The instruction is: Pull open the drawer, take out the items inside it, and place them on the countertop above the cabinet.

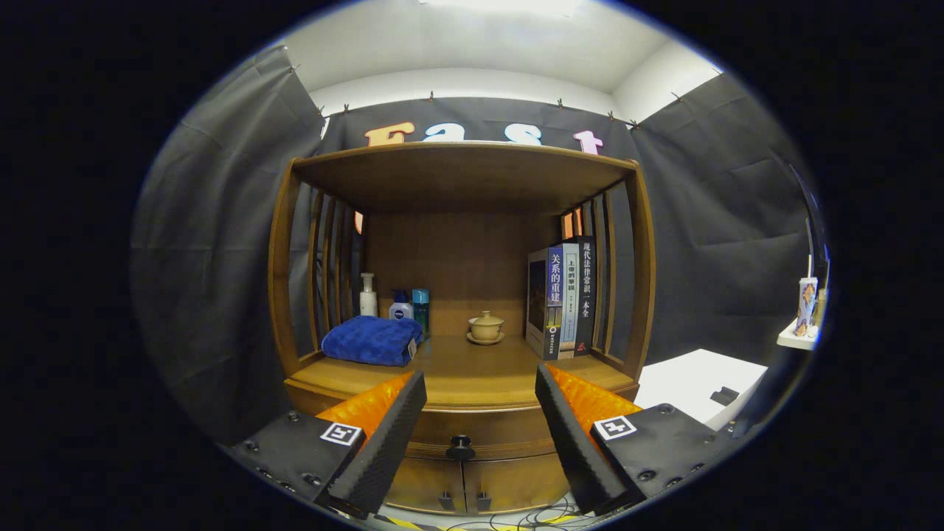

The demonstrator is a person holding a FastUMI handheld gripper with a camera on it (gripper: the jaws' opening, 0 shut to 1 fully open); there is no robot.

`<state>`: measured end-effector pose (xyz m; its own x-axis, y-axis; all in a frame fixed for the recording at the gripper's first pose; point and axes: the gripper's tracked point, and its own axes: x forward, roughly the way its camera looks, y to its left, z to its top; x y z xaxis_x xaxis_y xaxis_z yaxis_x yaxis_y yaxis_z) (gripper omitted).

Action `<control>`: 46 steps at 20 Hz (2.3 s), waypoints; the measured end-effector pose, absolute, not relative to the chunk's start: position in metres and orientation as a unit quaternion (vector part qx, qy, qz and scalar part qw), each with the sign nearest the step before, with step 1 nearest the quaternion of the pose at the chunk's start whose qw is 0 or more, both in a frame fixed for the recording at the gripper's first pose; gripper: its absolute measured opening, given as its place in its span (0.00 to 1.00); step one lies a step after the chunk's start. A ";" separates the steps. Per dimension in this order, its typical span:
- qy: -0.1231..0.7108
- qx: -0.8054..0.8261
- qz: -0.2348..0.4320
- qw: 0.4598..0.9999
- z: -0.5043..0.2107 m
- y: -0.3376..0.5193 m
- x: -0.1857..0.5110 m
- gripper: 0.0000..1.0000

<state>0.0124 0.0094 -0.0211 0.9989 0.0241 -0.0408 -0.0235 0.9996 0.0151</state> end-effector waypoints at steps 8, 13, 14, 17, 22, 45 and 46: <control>0.021 0.000 0.012 1.000 -0.024 0.006 0.017 0.99; 0.029 0.002 0.010 1.000 -0.042 0.001 0.025 0.99; 0.033 0.002 0.009 0.999 -0.049 -0.001 0.027 0.99; 0.039 0.000 0.010 0.999 -0.067 -0.004 0.038 0.99; 0.045 0.003 0.025 0.999 -0.104 0.001 0.067 0.99; 0.184 0.064 0.082 0.977 -0.229 0.039 0.110 0.45; 0.190 0.069 0.075 0.977 -0.226 0.036 0.107 0.45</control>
<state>0.1069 0.0356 -0.2259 0.9168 0.1732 -0.3598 -0.1212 0.9792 0.1625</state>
